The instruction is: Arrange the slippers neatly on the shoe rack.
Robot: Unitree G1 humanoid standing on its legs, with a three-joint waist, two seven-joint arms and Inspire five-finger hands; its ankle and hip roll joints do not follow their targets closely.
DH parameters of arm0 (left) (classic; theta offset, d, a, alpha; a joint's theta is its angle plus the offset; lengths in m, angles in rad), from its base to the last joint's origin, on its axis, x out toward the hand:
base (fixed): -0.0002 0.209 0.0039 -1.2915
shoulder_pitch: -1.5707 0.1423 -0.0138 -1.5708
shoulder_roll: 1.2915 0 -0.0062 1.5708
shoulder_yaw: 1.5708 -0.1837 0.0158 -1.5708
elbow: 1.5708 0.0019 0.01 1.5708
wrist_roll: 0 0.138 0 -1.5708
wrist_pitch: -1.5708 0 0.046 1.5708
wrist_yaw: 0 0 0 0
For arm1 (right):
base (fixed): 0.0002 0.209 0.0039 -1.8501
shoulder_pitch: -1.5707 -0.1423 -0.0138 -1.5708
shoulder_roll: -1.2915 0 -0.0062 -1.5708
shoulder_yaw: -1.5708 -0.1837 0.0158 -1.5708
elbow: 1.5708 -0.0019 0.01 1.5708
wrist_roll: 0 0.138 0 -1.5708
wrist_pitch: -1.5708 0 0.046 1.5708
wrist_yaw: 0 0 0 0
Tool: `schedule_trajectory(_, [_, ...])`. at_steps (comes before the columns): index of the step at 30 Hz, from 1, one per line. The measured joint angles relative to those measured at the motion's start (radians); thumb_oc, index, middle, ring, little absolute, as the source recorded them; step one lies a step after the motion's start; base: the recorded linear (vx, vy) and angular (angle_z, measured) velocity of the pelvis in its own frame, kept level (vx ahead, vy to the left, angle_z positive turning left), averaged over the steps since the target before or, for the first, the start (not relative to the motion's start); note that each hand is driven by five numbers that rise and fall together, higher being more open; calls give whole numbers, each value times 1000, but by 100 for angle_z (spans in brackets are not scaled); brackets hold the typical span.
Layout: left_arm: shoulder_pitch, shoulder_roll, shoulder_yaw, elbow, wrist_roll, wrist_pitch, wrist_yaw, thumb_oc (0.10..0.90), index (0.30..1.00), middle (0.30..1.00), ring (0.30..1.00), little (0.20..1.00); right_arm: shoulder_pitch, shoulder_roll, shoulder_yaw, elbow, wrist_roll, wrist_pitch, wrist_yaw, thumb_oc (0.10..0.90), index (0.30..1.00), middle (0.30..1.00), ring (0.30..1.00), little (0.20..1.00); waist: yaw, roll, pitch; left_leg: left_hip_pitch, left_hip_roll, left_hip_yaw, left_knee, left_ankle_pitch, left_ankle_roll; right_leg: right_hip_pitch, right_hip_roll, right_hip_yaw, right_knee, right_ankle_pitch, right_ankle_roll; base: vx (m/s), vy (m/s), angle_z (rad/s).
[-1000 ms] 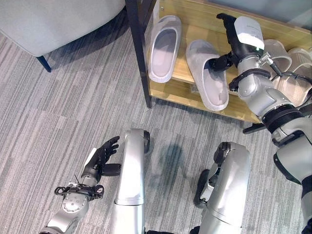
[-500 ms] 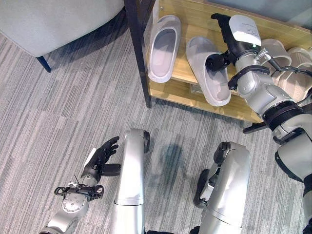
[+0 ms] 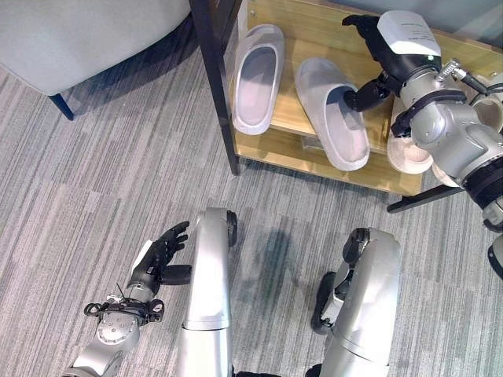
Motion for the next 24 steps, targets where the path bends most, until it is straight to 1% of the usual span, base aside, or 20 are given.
schedule_trajectory(7, [10,-1,11,-2,0,0,0,800,900,900,900,900,-1,-33,0,-58,12,-11,4,800,900,900,900,900,-5,-7,0,3,2,0,1,-1,1,2,0,-1,0,0,0,0,0,0])
schedule_trajectory(14, [21,-1,21,-4,0,0,0,800,900,900,900,900,11,-109,-7,-217,33,-29,6,800,900,900,900,900,-16,-9,0,3,4,0,2,-1,1,3,0,-1,-2,0,0,0,0,0])
schedule_trajectory(17, [32,-1,31,-6,1,0,0,800,900,900,900,900,17,-123,-12,-260,33,-32,7,800,900,900,900,900,-28,-9,0,4,4,0,3,-2,1,4,0,-1,-2,0,0,0,0,0])
schedule_trajectory(19, [38,-2,35,-9,1,0,0,800,900,900,900,900,41,-148,-18,-284,34,-39,7,800,900,900,900,900,-30,-10,0,4,5,0,3,-2,1,5,0,-2,-2,0,0,0,0,0])
schedule_trajectory(20, [38,-2,36,-9,1,0,0,800,900,900,900,900,61,-150,-33,-283,40,-40,8,800,900,900,900,900,-31,-10,0,5,6,0,4,-2,1,5,0,-3,-3,0,0,0,0,0])
schedule_trajectory(21, [39,-2,37,-10,1,1,0,800,900,900,900,900,104,-150,-74,-283,64,-41,8,800,900,900,900,900,-31,-10,0,5,6,0,4,-2,2,6,0,-3,-3,0,0,0,0,0])
schedule_trajectory(24, [39,-2,38,-12,1,1,0,800,900,900,900,900,187,-150,-143,-283,146,-43,13,800,900,900,900,900,-31,-10,0,5,7,0,4,-2,2,6,-1,-3,-4,0,0,0,0,0])
